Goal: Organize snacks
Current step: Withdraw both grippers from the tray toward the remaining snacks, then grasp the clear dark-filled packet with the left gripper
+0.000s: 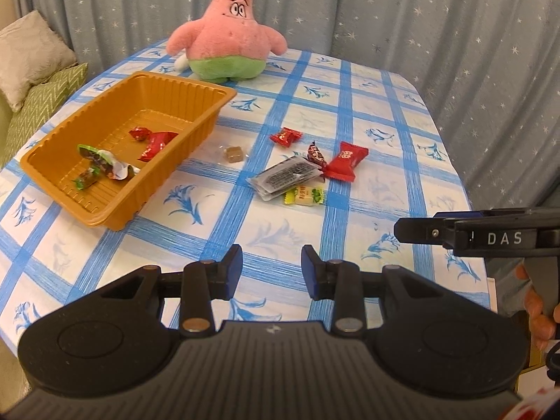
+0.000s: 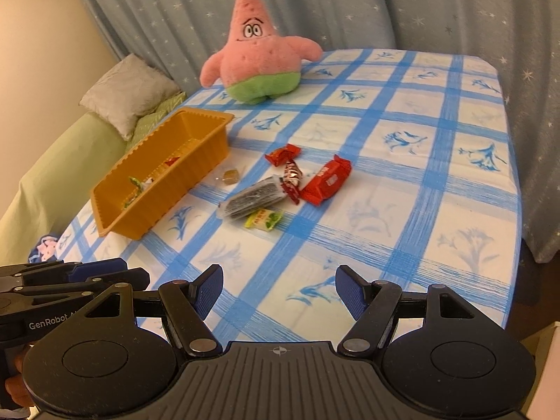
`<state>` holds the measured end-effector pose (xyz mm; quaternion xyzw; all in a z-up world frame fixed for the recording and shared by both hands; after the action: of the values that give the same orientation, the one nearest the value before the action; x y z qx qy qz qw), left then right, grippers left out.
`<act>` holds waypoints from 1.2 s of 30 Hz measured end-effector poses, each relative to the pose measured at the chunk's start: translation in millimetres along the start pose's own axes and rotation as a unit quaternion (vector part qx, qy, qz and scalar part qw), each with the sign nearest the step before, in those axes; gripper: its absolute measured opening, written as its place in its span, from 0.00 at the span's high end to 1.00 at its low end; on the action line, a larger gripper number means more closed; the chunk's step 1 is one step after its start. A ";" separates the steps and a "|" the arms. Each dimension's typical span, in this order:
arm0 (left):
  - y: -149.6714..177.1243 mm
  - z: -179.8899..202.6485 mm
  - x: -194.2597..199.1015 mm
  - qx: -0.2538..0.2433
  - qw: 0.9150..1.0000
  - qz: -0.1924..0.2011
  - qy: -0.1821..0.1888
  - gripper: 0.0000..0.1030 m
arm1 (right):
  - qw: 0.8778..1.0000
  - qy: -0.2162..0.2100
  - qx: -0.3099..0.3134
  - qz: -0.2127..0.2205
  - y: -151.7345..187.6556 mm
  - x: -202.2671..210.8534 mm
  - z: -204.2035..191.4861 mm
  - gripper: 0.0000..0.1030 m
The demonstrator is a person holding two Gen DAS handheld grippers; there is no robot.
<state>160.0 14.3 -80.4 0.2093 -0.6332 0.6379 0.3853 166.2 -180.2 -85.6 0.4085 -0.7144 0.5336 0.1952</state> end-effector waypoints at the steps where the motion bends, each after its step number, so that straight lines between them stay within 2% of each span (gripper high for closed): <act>1: -0.2 0.8 -1.7 -0.002 1.000 -0.001 0.001 0.68 | 1.000 0.002 -0.002 0.000 0.1 -0.4 1.2 0.31; 14: -10.0 0.7 -32.0 -0.039 0.999 -0.011 0.008 0.68 | 0.999 0.023 -0.028 -0.002 -2.3 -8.5 18.2 0.31; 26: -41.7 3.2 -83.0 -0.115 0.993 -0.008 0.026 0.67 | 0.997 0.052 -0.064 -0.005 -6.9 -20.5 42.1 0.31; 33: -60.4 9.2 -119.8 -0.145 0.989 -0.017 0.030 0.62 | 0.994 0.068 -0.089 -0.006 -9.7 -24.5 56.4 0.31; 36: -67.4 9.8 -133.9 -0.152 0.987 -0.023 0.035 0.55 | 0.993 0.073 -0.094 -0.008 -10.7 -26.9 59.7 0.31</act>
<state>291.3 -32.1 -136.8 0.1400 -0.7042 0.5321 0.4488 199.9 -226.2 -119.6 0.3539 -0.7420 0.4906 0.2890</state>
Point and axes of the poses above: each gripper's, at about its wrist camera, not at the fingertips, and x roughly against the way its jaws point, z to its right, y to its underside, the point moved 5 cm from there along -x, roughly the way its jaws point, and after that the axes turned 2 degrees about y, right-handed, at the moved point
